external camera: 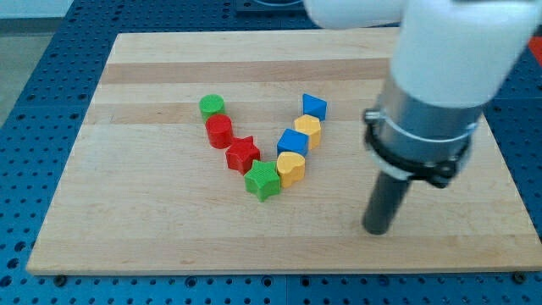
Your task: Nudge the green star up a bit
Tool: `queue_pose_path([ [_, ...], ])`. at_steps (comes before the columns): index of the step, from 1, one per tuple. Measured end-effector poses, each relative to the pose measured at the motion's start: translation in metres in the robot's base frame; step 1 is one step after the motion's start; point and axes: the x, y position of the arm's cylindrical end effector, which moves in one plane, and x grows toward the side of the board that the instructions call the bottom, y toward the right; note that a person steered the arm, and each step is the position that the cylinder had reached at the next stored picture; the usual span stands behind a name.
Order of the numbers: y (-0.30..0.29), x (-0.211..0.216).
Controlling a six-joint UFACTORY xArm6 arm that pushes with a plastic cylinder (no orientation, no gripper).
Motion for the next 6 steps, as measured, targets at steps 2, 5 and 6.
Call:
queue_pose_path([
  [2,-0.058,0.001],
  [5,-0.094,-0.014],
  [6,-0.11,-0.026],
])
